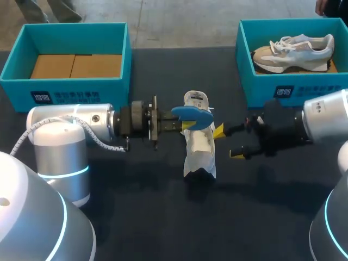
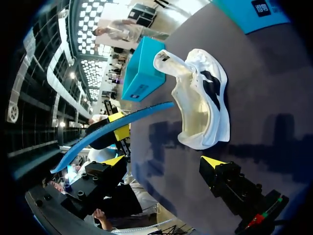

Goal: Take the shoe out of the shoebox, open the shoe tongue, remove and reinsert the insole, then place the shoe into the shoebox

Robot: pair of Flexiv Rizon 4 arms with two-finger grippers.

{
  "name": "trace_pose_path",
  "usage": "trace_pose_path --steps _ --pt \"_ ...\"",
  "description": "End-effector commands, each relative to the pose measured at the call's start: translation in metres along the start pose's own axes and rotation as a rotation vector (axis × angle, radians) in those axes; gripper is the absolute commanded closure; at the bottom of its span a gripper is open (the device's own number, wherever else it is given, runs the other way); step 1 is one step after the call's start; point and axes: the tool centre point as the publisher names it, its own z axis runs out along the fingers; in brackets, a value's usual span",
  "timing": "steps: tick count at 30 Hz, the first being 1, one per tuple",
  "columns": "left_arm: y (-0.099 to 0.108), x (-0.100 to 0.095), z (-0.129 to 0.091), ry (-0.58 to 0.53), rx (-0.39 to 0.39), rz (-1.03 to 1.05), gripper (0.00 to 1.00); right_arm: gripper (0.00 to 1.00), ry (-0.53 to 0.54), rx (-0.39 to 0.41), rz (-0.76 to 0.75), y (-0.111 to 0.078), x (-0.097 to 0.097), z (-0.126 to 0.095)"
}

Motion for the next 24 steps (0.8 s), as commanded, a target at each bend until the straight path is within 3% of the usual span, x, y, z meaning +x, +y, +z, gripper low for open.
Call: trace_pose_path --steps 1,2,3,24 --pt "0.0 0.001 0.001 -0.003 -0.002 0.001 1.0 0.0 -0.003 -0.001 0.002 0.0 0.001 0.002" --pt "0.0 0.001 0.001 -0.003 -0.002 0.001 1.0 0.0 -0.003 -0.001 0.002 0.0 0.001 0.002" --pt "0.016 0.005 0.008 0.009 -0.039 -0.107 1.0 0.0 -0.064 0.035 -0.174 0.002 -0.004 0.006" --pt "0.01 0.008 -0.002 -0.01 -0.046 -0.08 1.0 0.0 -0.025 0.026 -0.124 0.0 -0.008 0.001"
